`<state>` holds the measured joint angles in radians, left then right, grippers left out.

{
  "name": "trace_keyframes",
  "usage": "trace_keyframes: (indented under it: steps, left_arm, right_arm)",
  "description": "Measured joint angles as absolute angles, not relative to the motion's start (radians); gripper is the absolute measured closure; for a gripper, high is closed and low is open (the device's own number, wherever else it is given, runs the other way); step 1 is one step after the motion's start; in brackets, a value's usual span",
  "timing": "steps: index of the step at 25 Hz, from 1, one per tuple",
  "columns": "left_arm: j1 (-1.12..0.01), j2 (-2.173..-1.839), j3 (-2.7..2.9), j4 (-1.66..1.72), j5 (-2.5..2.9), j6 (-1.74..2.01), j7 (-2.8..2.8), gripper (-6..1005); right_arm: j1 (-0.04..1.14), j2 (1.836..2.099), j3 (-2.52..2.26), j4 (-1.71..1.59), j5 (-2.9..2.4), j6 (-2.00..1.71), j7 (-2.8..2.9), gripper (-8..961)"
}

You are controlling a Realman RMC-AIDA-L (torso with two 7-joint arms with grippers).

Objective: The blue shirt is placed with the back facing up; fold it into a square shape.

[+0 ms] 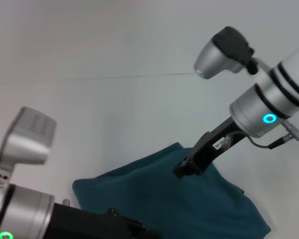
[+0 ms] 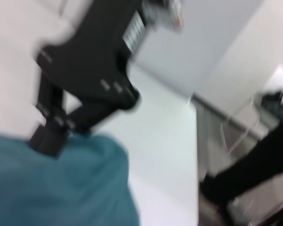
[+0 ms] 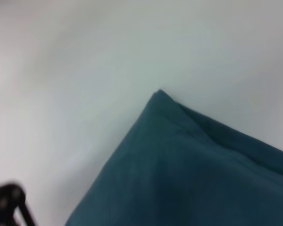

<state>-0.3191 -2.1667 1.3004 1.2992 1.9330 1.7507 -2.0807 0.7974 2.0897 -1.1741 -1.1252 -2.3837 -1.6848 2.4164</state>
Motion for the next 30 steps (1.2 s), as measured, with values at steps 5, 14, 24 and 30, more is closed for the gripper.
trace_keyframes:
  steps: [5,14,24,30]
  left_arm:
    - [-0.366,-2.165,1.156,1.18,1.807,1.858,-1.979,467]
    - [-0.505,-2.145,0.884,0.806,1.691,1.969,-1.89,474]
    - [-0.485,-2.129,0.79,0.943,2.02,1.842,-2.209,393]
    - [-0.494,-2.128,0.794,1.024,2.266,1.795,-2.366,162]
  right_arm:
    - [0.726,2.089,-1.112,-1.171,-2.349,-1.697,2.39,904]
    - [0.645,2.089,-1.1,-1.22,-2.311,-1.704,2.359,601]
    - [0.635,2.072,-1.098,-1.248,-2.319,-1.74,2.332,535]
    - [0.639,2.069,-1.098,-1.276,-2.339,-1.745,2.344,532]
